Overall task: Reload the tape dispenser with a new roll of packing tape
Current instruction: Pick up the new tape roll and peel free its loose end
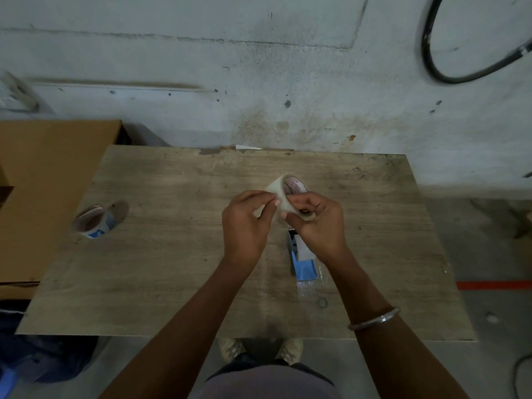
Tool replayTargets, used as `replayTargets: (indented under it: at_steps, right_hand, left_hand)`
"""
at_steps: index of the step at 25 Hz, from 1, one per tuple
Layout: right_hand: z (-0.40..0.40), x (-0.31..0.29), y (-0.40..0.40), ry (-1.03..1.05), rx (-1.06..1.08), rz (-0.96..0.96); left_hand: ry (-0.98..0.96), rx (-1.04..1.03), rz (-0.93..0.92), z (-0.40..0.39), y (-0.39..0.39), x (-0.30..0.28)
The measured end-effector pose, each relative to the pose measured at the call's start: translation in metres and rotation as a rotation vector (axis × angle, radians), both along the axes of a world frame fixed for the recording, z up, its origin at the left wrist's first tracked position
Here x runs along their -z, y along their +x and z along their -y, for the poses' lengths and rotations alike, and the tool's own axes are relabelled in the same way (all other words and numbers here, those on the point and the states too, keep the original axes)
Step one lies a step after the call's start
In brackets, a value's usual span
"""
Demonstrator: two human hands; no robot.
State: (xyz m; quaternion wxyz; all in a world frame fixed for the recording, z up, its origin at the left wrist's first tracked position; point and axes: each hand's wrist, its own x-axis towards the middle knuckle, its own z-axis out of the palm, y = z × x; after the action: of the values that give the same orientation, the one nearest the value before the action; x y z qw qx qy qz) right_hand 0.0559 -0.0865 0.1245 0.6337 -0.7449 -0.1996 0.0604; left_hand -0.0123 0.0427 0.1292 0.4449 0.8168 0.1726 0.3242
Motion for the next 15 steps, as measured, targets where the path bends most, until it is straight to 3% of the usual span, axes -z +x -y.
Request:
replayTargets:
  at_steps: [7, 15]
  right_hand:
    - [-0.003, 0.001, -0.008, -0.025, 0.043, 0.051]
    - [0.002, 0.006, -0.005, -0.119, 0.013, 0.116]
  left_hand:
    - [0.021, 0.019, 0.030, 0.005, 0.000, -0.004]
    - [0.396, 0.105, -0.098, -0.009, 0.007, 0.001]
